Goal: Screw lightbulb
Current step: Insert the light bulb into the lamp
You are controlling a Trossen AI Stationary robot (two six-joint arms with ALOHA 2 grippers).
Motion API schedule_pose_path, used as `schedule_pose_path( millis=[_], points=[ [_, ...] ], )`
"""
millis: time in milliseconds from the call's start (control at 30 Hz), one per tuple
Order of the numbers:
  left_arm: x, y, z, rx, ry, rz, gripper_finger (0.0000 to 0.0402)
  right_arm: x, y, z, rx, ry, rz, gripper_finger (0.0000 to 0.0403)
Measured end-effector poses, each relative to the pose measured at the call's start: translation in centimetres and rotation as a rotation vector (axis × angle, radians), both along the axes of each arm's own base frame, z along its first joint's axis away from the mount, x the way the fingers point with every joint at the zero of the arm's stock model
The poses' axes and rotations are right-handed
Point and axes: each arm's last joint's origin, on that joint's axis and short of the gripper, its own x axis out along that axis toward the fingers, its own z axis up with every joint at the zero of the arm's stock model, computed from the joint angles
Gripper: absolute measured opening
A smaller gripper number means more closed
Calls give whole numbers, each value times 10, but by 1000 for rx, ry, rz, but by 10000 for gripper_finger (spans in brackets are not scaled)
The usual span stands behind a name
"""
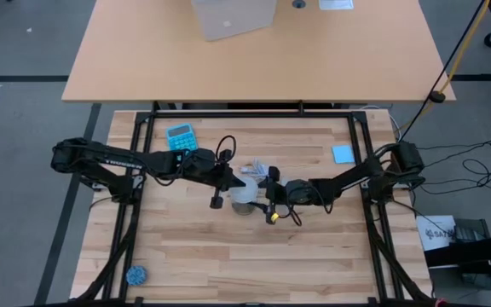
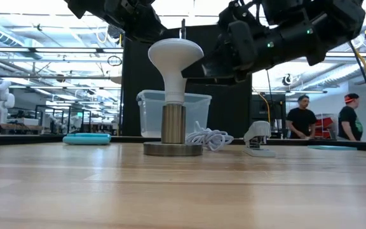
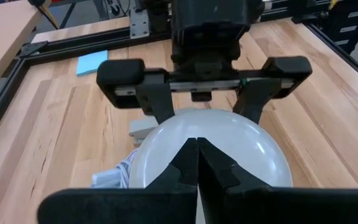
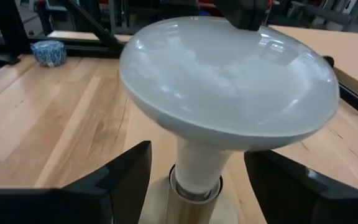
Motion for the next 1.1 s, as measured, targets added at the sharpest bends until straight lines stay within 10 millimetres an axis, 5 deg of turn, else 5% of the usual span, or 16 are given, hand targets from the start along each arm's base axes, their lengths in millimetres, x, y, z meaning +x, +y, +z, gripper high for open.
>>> schedule_pose_path(
  millis=[433,900,1100],
  points=[
    [1,0,1,3,-14,3,0,-22,5,23,-80,109,-81,247],
    [-1,-1,5,12,-36,14,0,-27,22,22,-55,121,-62,244],
    [-1,-1,5,16,-36,21,0,-30,31,20,-71,118,-122,172]
  ],
)
